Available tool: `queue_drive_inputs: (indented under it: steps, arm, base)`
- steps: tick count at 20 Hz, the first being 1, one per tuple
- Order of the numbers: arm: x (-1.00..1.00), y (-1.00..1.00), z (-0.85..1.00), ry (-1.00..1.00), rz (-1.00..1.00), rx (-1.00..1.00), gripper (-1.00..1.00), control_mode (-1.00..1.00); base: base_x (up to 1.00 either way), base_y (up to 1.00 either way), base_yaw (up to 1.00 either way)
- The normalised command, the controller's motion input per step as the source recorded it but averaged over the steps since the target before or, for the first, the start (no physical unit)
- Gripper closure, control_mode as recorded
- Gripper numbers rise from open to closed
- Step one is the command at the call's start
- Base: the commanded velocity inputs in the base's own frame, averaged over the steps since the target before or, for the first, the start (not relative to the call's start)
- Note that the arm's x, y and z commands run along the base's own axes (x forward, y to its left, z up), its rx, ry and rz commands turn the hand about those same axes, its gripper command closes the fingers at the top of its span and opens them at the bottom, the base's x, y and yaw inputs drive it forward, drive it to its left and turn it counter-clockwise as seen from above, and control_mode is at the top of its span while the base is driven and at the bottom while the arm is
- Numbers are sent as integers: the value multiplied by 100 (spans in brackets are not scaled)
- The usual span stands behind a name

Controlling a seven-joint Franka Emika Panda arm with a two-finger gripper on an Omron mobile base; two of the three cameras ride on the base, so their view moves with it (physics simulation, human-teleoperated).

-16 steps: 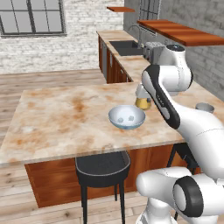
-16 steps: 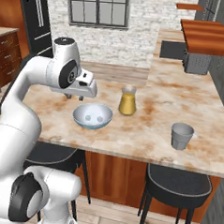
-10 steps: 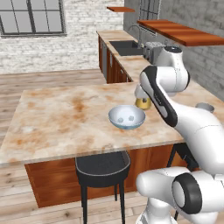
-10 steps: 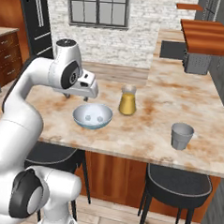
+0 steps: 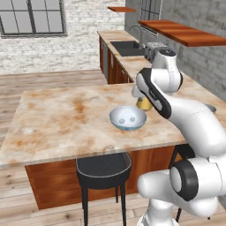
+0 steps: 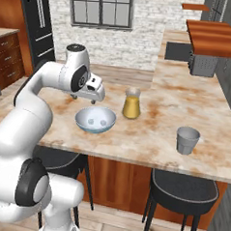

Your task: There are two ice cubes in the ice bowl. Place both ice cubes in the glass cup.

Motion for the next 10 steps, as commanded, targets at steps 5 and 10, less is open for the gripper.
queue_drive_inputs:
  steps: [5, 10]
  arm:
    - [23, 0, -8, 1, -2, 0, -100, -100]
    - [0, 0, 0, 1, 0, 0, -100, -100]
  base:
    - [0, 0, 0]
    - [0, 0, 0]
